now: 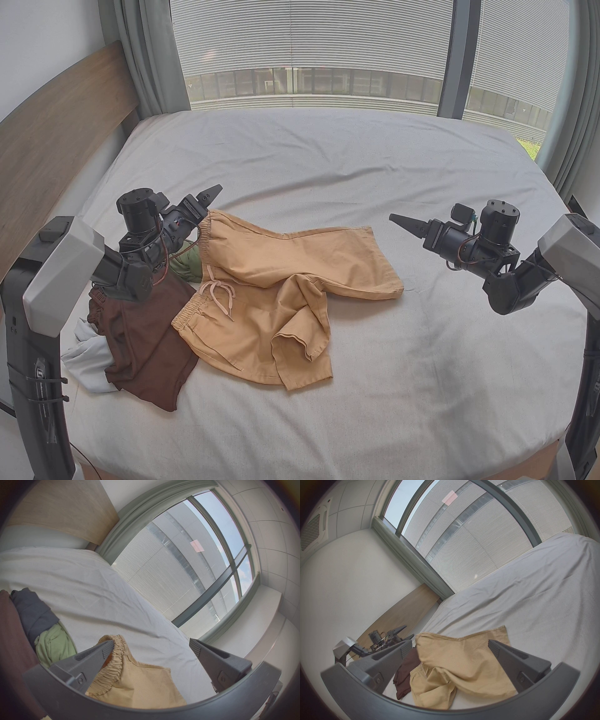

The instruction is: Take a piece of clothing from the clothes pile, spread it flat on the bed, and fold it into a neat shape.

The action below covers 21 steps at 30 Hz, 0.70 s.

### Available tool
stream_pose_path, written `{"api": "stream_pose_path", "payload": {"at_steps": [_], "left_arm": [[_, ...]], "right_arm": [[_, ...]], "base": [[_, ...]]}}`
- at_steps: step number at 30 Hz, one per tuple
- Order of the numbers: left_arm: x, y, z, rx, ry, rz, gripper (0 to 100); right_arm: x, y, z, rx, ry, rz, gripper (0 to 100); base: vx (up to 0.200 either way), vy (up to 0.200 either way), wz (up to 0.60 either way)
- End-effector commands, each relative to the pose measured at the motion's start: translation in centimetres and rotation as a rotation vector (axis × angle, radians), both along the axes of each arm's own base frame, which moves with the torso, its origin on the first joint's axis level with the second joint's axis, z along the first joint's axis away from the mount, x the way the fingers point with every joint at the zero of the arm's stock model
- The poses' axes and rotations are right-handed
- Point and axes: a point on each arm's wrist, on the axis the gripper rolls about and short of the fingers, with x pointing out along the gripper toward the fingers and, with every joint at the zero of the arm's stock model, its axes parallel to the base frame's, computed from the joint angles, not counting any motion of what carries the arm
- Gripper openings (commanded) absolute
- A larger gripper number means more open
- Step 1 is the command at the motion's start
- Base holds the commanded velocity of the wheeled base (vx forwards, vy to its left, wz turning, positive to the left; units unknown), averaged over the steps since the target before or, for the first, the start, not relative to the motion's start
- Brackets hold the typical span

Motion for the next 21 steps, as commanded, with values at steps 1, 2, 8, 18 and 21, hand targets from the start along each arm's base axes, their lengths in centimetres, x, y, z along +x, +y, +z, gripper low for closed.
{"api": "stream_pose_path", "payload": {"at_steps": [1,2,8,18,21], "left_arm": [[0.0,0.6,0.0,0.043,0.022,0.054,100],[0.0,0.6,0.0,0.043,0.022,0.054,100],[-1.1,0.8,-0.9,0.125,0.059,0.092,100],[-7.4,0.0,-0.8,0.139,0.130,-0.015,100],[-9.2,0.3,-2.0,0.142,0.169,-0.065,100]], "right_arm": [[-3.0,1.8,0.8,-0.013,-0.009,0.054,100],[-3.0,1.8,0.8,-0.013,-0.009,0.054,100],[-6.3,2.5,-1.4,-0.055,0.040,0.094,100],[-10.1,3.8,-7.3,-0.139,0.172,0.167,100],[-10.4,4.4,-8.7,-0.148,0.192,0.185,100]], "base": [[0.000,0.000,0.00],[0.000,0.000,0.00],[0.000,0.000,0.00],[0.000,0.000,0.00],[0.000,0.000,0.00]]}}
